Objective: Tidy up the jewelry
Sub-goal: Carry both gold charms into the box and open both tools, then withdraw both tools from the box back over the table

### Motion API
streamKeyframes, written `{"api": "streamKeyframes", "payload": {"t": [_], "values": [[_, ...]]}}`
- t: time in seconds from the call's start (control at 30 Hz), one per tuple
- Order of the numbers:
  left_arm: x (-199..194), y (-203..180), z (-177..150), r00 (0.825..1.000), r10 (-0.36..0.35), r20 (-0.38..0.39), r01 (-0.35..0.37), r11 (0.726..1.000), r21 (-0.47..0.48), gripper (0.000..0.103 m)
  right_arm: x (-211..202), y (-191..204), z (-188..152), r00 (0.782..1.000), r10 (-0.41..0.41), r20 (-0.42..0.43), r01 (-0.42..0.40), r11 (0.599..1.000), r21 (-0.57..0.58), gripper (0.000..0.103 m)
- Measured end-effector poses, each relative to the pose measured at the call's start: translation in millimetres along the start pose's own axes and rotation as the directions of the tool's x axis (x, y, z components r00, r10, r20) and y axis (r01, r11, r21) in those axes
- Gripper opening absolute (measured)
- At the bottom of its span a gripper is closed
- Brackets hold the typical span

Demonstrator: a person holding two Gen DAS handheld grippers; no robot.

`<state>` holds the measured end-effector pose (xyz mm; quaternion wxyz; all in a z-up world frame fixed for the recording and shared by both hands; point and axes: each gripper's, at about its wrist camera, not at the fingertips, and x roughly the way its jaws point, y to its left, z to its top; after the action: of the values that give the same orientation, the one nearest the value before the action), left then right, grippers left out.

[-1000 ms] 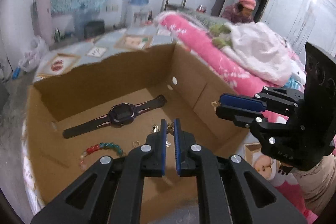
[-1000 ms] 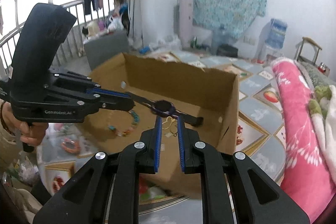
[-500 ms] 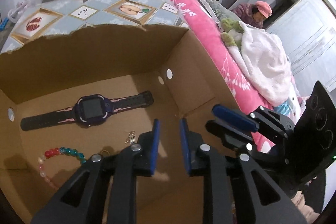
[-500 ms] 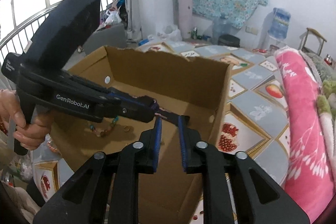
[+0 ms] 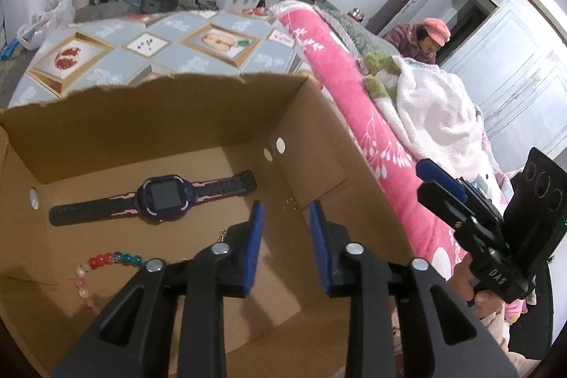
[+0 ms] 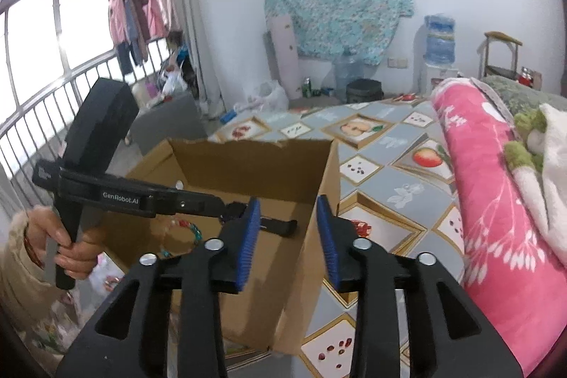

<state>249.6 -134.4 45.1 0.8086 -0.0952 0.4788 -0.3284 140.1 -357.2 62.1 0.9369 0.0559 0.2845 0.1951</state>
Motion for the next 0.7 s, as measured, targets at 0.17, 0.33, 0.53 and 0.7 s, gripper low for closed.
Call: {"api": "streamKeyframes", "payload": {"t": [0.17, 0.33, 0.53, 0.7], "values": [[-36, -6, -13, 0.997, 0.015, 0.079, -0.018, 0.999, 0.03, 0.042, -29, 0, -11, 0.999, 0.026, 0.047, -0.03, 0.996, 0.08, 0.053], [-87, -14, -45, 0.984, 0.016, 0.177, -0.032, 0.996, 0.088, 0.056, -56, 11, -35, 0.997, 0.037, 0.064, -0.044, 0.992, 0.119, 0.062], [-138, -22, -98, 0.969, 0.029, 0.245, -0.072, 0.983, 0.167, 0.074, -72, 23, -78, 1.0, 0.017, 0.007, -0.018, 0.983, 0.184, 0.063], [-150, -11, -141, 0.972, 0.092, 0.217, -0.125, 0.982, 0.143, 0.081, -67, 33, -109, 0.996, 0.049, -0.074, -0.029, 0.968, 0.248, 0.063]]}}
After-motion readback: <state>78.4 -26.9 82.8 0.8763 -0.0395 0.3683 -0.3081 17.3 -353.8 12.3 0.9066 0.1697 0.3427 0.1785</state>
